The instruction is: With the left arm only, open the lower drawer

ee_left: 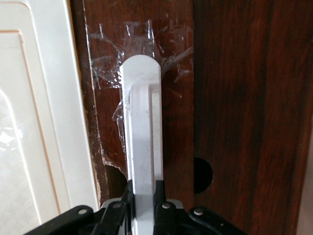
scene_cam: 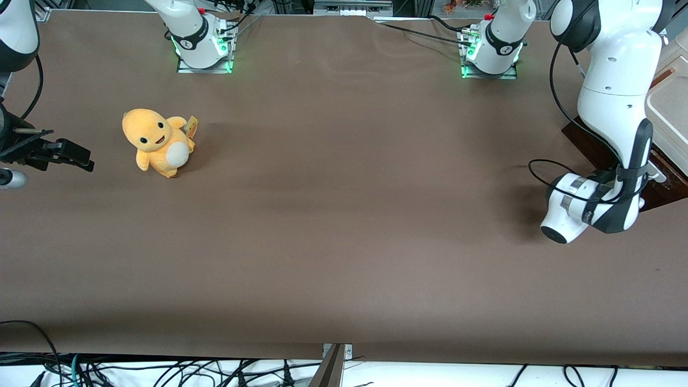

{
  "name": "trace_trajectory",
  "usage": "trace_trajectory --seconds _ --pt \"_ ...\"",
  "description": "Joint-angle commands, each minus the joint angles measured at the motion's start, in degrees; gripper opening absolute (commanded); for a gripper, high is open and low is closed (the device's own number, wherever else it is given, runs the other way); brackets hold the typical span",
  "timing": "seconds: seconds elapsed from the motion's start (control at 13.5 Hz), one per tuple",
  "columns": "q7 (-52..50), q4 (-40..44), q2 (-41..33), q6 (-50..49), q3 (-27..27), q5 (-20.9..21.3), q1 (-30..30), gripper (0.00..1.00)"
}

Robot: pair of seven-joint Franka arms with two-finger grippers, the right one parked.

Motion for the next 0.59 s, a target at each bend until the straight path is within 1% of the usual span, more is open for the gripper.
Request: trace_trajectory --seconds 0.0,0.3,0.52 --pt "0.97 2.49 0.41 -0.88 -0.23 -1.42 -2.54 0.08" --pt "1.06 2.77 0.42 -0.8 -0.23 -1.42 -5.27 0.08" --pt "1.76 4.69 0.77 -0.88 -0.23 -1.51 -6.5 0.07"
